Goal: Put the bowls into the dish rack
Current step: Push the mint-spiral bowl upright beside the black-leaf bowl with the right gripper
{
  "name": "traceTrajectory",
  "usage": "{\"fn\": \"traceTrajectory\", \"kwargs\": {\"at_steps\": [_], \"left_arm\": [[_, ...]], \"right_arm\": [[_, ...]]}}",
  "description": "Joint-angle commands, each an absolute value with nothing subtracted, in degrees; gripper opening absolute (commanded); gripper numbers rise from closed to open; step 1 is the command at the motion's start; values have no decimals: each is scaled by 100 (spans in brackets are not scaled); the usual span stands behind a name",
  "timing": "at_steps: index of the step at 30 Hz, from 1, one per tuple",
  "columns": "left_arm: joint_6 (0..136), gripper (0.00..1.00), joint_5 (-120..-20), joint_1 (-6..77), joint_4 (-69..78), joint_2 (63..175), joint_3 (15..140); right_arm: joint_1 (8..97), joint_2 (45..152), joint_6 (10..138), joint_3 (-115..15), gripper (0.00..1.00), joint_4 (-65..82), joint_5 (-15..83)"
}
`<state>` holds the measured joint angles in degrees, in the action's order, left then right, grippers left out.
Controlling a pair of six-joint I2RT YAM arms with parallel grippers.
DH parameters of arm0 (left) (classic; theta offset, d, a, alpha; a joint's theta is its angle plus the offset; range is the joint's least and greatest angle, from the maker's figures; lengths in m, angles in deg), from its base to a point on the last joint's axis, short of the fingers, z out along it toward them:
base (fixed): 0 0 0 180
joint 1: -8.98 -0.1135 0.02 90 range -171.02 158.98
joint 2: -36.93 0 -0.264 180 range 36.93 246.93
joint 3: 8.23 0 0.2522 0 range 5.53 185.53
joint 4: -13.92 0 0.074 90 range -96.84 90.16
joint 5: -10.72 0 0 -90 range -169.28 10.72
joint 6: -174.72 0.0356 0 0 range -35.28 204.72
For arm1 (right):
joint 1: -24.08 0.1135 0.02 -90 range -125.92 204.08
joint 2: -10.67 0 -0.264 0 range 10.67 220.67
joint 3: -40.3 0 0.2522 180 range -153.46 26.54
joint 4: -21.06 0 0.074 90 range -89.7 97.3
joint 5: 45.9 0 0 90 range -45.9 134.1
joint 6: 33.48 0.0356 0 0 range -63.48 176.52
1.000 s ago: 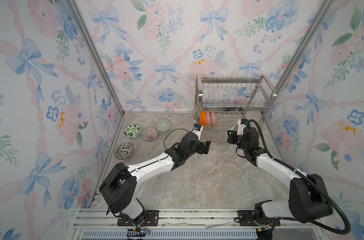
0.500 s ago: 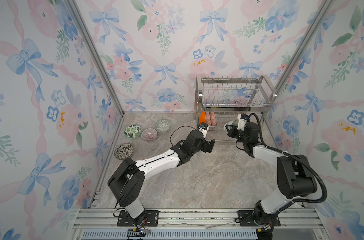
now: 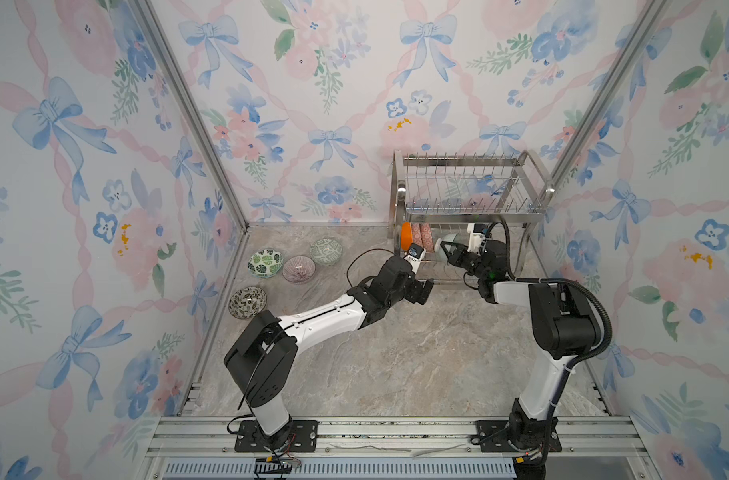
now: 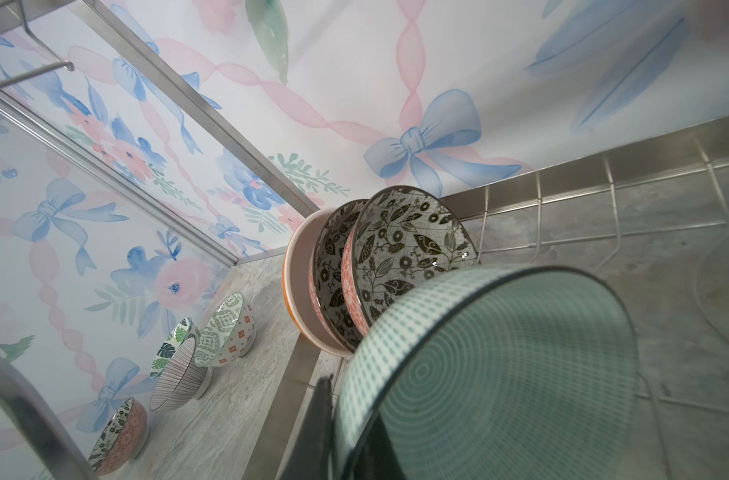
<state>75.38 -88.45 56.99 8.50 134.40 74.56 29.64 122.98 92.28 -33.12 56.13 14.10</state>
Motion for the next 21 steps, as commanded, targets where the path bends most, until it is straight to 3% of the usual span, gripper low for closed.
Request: {"fn": "traceTrajectory", "kwargs": {"at_steps": [1,21], "left_arm": [[7720,98,-8756,5703,701,13516,7598],[8063,98,-8795,5657,969,13503,7649]], "right_arm": [[2874,12428,9554,-3646,0,6692,1213],[2759,13559,10553,-4671,0,7477,1080]]}}
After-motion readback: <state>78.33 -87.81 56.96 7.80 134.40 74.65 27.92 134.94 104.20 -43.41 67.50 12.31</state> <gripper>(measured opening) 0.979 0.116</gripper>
